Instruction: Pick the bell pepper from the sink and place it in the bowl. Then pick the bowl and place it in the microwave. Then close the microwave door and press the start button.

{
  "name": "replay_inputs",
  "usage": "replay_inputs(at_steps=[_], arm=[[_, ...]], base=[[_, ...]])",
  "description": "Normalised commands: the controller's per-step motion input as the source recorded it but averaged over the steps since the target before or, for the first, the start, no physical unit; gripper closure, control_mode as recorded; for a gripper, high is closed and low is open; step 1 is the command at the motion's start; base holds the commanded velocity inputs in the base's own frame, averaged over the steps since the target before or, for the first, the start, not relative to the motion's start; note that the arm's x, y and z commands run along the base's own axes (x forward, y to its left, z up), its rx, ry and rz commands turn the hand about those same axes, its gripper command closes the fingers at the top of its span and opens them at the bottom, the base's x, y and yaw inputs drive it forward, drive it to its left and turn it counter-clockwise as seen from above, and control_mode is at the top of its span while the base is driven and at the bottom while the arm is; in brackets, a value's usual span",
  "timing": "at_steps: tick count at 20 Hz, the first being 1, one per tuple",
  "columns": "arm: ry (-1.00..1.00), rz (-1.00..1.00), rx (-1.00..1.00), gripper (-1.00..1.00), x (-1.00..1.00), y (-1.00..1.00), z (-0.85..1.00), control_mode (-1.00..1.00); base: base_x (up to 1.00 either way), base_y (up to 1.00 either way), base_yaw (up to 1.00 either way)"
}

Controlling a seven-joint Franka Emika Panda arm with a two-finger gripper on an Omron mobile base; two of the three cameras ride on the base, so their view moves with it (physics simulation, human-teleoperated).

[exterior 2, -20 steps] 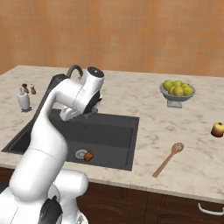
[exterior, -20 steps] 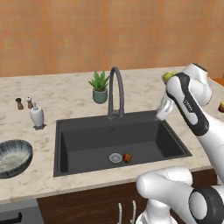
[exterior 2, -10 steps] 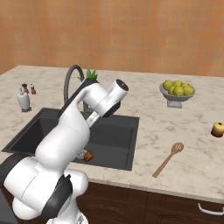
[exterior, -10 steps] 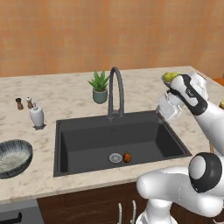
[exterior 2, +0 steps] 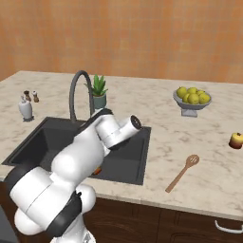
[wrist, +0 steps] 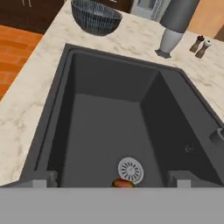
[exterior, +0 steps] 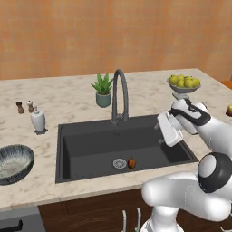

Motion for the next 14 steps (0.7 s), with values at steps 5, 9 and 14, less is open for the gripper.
replay_inputs(at_steps=[5,9,14], arm=[[0.01,0.24,0.10,-1.00,0.36,0.00,-0.43,-1.00],[0.07,0.08,0.00,-1.00,0.51,0.19,-0.18,-1.00],[0.01,0.01,0.00,-1.00,0.25,0.04,-0.25,-1.00]], base=[[0.00,0.00,0.00],[0.00,0.00,0.00],[0.00,0.00,0.00]])
